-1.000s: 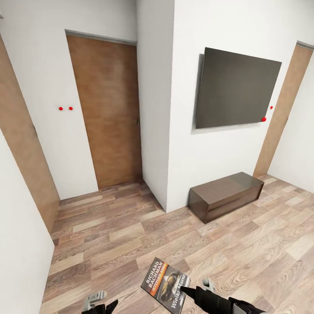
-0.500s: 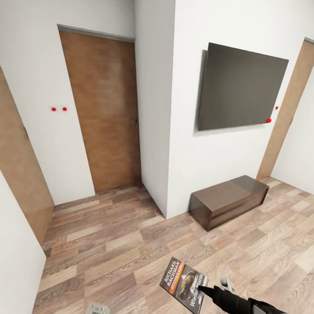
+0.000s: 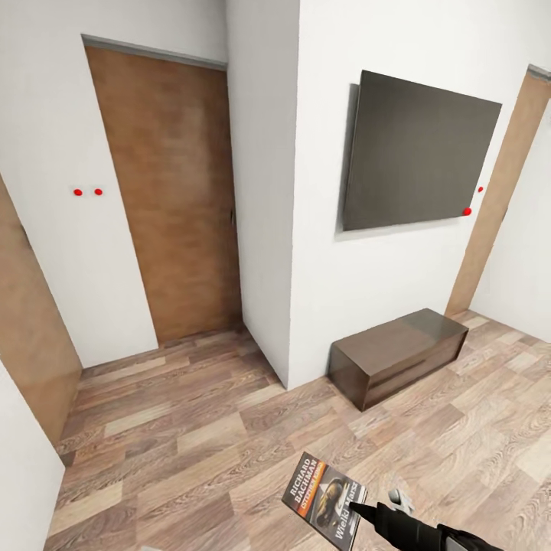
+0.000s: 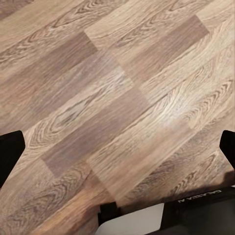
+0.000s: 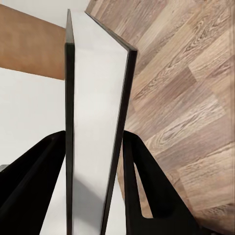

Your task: In the bedroom, move the book from the bed onto either nightstand, and place the two sandals side by side next to the bed.

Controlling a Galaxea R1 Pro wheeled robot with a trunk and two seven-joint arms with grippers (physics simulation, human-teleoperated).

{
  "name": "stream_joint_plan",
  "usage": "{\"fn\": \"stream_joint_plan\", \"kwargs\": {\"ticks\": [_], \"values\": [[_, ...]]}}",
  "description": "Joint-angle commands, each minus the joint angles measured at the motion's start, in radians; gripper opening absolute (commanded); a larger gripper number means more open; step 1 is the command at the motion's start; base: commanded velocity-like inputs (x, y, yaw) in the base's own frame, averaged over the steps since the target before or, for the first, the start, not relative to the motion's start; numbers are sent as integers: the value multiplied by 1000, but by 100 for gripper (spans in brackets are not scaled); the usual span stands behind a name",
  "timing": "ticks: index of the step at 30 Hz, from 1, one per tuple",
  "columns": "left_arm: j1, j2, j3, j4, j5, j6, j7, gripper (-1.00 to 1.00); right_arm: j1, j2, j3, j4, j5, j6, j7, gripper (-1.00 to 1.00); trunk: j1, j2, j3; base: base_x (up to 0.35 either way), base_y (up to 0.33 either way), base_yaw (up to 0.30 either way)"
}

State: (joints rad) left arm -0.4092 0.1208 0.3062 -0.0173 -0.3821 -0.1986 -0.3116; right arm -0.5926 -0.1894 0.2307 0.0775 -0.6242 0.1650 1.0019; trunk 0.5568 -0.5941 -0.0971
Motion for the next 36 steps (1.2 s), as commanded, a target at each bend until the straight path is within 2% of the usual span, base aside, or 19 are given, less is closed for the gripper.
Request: {"fn": "stream_joint_plan", "kwargs": {"ticks": [1, 36], "values": [[-1, 0, 8, 0, -9, -4, -3, 100, -2, 0, 6, 3, -11, 8, 5, -100, 0, -2, -2, 6, 0, -246], [0, -4, 8, 2, -7, -4, -1, 100, -2, 1, 6, 3, -11, 9, 4, -100, 0, -2, -16, 0, 0, -274]]}}
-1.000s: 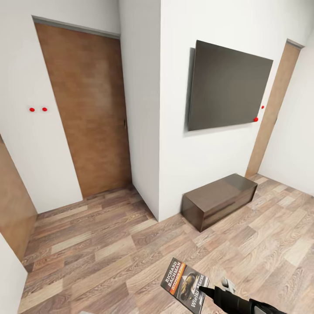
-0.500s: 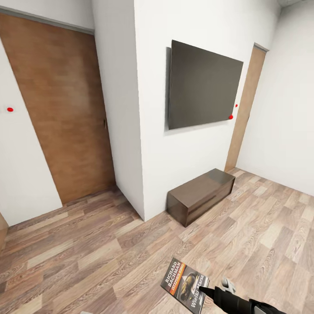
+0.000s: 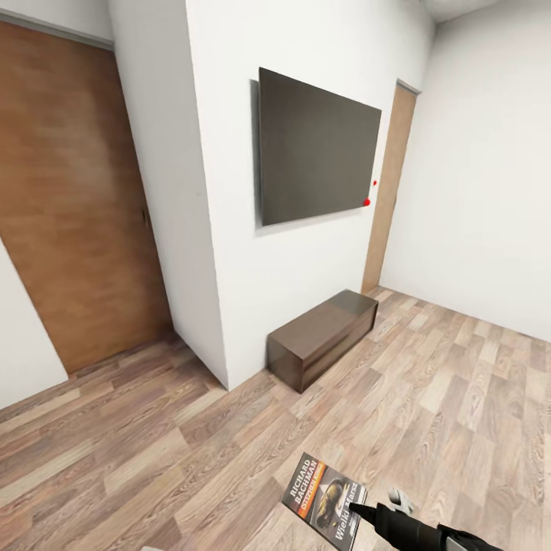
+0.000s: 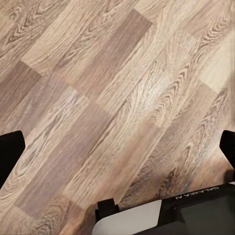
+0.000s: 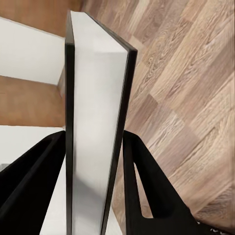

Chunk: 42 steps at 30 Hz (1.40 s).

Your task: In the bedroom, move the book from the bed onto either nightstand, and place the two sandals side by side next to the bed.

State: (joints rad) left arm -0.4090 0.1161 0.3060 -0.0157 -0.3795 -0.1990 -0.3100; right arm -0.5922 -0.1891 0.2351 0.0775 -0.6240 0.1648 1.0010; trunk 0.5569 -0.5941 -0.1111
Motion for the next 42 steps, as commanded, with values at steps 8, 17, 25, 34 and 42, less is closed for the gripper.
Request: {"fn": "stream_joint_plan", "kwargs": {"ticks": [8, 17, 25, 34, 42], "values": [[-1, -5, 8, 0, -10, -3, -3, 100, -2, 0, 1, 3, -11, 9, 4, -100, 0, -2, -5, 0, 0, -275], [-1, -9, 8, 0, -10, -3, -3, 100, -2, 0, 1, 3, -11, 9, 4, -100, 0, -2, -8, 0, 0, -275], [-1, -13, 9, 0, -9, -3, -3, 100, -2, 0, 1, 3, -11, 9, 4, -100, 0, -2, -11, 0, 0, -275], [-1, -15, 9, 0, -9, -2, -3, 100, -2, 0, 1, 3, -11, 9, 4, -100, 0, -2, -14, 0, 0, -275], [1, -15, 8, 0, -9, -2, -3, 100, -2, 0, 1, 3, -11, 9, 4, -100, 0, -2, -17, 0, 0, -275]]}}
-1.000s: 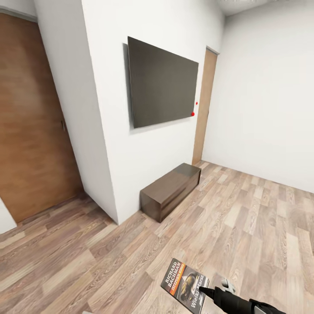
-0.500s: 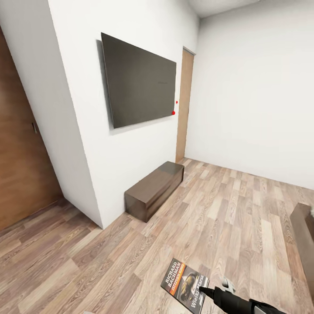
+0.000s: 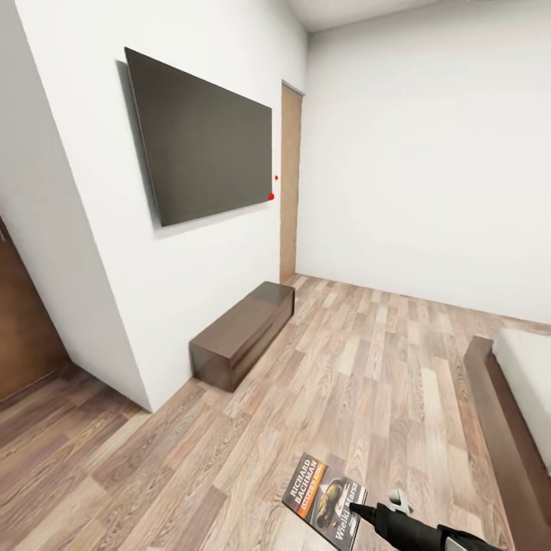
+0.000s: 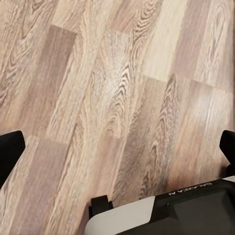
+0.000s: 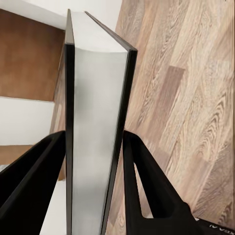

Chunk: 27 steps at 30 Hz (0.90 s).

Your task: In the bedroom, move the book from the bed onto either nightstand, and place the two sandals side by side next to the bed.

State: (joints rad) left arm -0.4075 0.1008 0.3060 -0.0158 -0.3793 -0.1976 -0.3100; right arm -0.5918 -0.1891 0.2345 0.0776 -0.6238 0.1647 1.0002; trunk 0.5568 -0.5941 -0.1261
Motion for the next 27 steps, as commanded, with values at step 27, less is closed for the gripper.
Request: {"fn": "stream_joint_plan", "kwargs": {"ticks": [27], "values": [[-1, -13, 8, 0, -10, -3, -3, 100, -2, 0, 2, 2, -11, 9, 5, -100, 0, -2, -11, 0, 0, -275]]}}
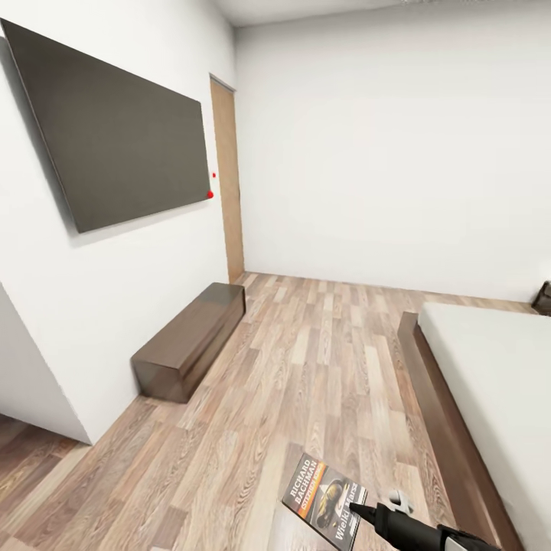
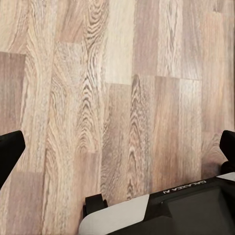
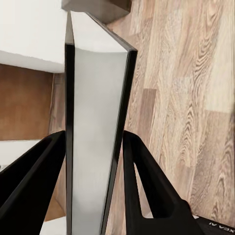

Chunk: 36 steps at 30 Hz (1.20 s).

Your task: In the bedroom, move the book from the bed onto either nightstand, and place the two sandals side by side next to the bed.

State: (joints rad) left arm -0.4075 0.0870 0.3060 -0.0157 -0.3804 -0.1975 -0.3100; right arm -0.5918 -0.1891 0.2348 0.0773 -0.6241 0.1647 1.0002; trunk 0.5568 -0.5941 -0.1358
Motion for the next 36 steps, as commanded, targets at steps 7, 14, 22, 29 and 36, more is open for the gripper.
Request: {"fn": "stream_joint_plan", "kwargs": {"ticks": [7, 14, 22, 29, 36], "values": [[-1, 0, 9, 1, -9, -4, -3, 100, -3, 0, 2, 3, -11, 9, 5, -100, 0, -2, -4, 0, 0, -275], [-1, 0, 9, 1, -9, -4, -3, 100, -2, 0, 2, 2, -10, 9, 5, -100, 0, -2, -7, 0, 0, -275], [1, 0, 9, 1, -9, -4, -3, 100, -2, 0, 2, 2, -10, 9, 5, -100, 0, -2, -10, 0, 0, -275], [1, 0, 9, 1, -9, -4, -3, 100, -2, 0, 2, 2, -10, 9, 5, -100, 0, -2, -13, 0, 0, -275], [1, 0, 9, 1, -9, -4, -3, 100, -2, 2, 3, 2, -9, 9, 5, -100, 0, -2, -15, 0, 0, -185]]}}
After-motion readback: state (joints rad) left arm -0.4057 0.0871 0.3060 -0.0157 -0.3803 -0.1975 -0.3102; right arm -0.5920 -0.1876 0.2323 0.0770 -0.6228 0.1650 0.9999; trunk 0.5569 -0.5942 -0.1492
